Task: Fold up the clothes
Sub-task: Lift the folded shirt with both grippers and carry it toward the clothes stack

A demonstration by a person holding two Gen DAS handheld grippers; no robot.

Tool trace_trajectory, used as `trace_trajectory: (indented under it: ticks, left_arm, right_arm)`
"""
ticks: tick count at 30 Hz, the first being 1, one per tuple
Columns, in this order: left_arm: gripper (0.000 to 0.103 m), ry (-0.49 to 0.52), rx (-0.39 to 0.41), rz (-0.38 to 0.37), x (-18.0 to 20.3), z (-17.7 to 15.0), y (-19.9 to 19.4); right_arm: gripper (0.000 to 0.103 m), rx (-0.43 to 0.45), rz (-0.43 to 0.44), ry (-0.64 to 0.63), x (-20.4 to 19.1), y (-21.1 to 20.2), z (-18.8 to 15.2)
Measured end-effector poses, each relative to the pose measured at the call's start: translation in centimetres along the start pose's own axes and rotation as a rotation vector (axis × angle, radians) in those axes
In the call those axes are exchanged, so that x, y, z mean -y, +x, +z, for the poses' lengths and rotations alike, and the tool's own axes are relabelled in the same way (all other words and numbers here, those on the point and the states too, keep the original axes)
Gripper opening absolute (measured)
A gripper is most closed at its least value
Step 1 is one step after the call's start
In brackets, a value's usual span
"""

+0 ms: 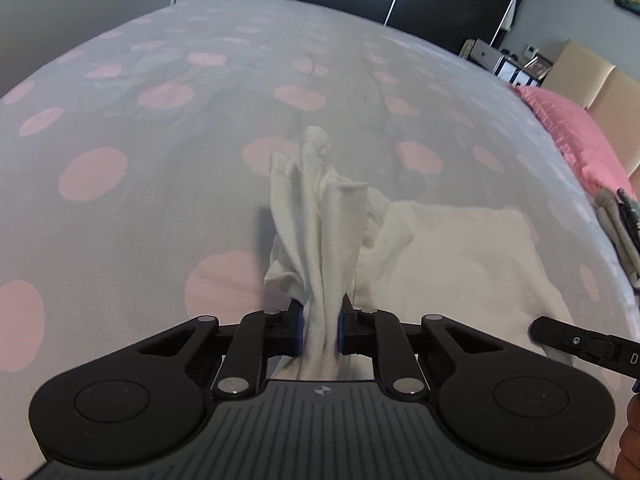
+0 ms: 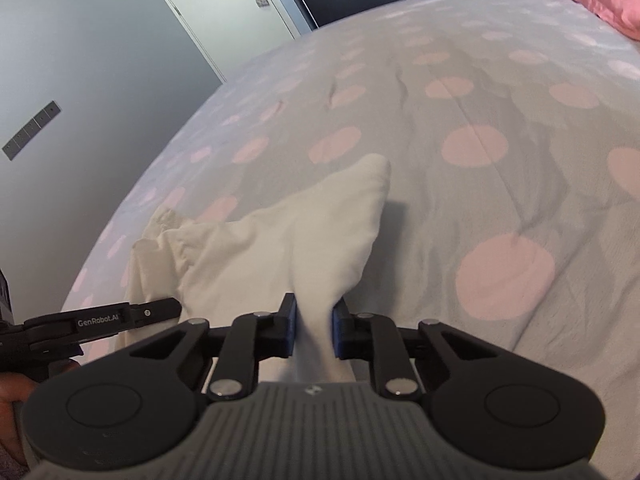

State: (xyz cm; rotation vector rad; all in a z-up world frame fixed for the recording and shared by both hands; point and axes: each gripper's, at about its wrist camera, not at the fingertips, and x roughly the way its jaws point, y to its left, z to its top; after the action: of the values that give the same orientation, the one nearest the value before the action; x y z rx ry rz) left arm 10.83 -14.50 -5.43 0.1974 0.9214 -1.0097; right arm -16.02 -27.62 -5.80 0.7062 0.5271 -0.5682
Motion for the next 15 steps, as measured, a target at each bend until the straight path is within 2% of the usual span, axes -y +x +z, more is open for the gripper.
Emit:
trace_trajectory:
  ticks: [9, 15]
  left_arm:
    - [0.012, 0.051, 0.151, -0.127, 4.9, 1.3, -3.5]
    - [0.012, 0.145, 0.194, -0.244, 11.6, 2.5, -4.2]
  right_arm:
    - [0.019, 0.186, -0.060, -0.044, 0.5, -8.0, -0.1]
    - [0.019, 0.307, -0.163, -0.025, 2.9, -14.2, -0.2]
